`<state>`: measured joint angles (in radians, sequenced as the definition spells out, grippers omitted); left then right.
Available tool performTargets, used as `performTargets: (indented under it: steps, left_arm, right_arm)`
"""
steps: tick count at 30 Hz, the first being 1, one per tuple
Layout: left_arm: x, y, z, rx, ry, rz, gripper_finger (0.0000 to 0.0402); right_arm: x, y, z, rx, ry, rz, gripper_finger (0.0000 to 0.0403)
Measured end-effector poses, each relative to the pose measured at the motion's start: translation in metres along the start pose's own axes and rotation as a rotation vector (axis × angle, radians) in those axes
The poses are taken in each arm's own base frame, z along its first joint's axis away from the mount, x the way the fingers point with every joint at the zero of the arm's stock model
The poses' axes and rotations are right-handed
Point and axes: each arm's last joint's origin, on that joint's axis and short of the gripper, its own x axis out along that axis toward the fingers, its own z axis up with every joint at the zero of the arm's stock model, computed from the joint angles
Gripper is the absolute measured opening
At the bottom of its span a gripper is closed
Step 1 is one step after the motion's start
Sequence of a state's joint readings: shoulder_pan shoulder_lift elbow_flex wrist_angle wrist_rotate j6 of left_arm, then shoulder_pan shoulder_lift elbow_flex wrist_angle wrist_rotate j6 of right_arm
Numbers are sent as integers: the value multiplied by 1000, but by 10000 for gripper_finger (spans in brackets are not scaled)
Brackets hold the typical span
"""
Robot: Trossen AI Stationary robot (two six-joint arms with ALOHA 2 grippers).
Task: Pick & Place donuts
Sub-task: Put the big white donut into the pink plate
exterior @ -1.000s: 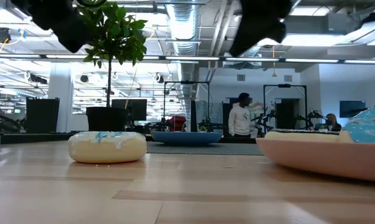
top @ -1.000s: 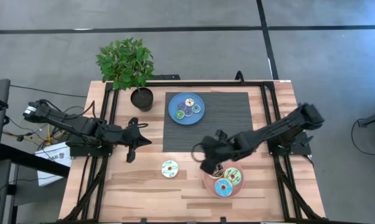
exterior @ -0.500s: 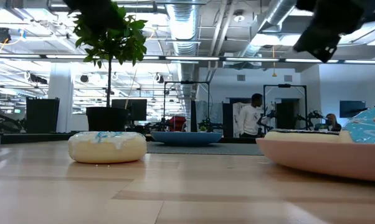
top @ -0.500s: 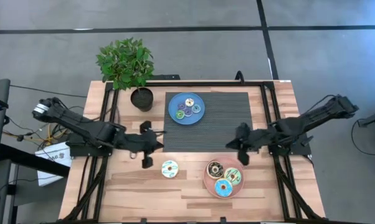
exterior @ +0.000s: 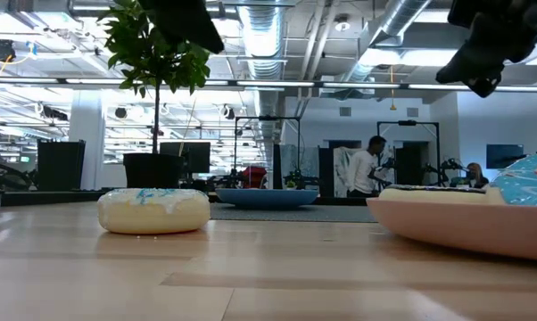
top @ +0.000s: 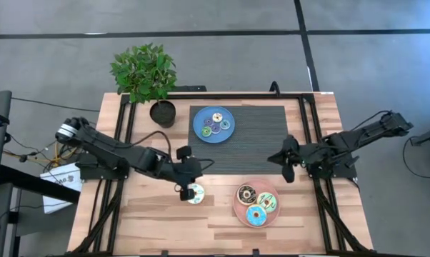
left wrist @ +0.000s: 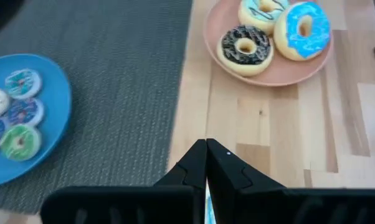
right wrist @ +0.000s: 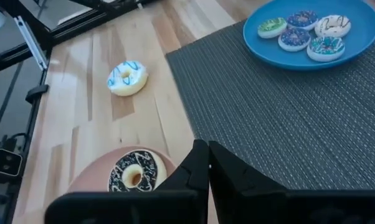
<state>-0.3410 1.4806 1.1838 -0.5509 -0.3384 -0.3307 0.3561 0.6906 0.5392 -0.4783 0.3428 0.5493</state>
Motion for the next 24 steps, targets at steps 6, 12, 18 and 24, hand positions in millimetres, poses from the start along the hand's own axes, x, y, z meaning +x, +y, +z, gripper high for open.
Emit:
performTargets:
  steps: [6, 12, 18, 24]
  left_arm:
    - [18, 8, 1, -140, 17, 44, 4]
    - [23, 28, -6, -453, 146, 85, 65]
    - [25, 32, -9, -549, 197, 76, 169]
    - [42, 24, -17, -435, 250, 105, 241]
  right_arm:
    - [8, 2, -2, -15, 36, -22, 0]
    - [17, 3, -6, -36, 87, -53, 0]
    - [25, 5, -9, -51, 124, -74, 0]
    - [26, 4, -11, -58, 140, -84, 0]
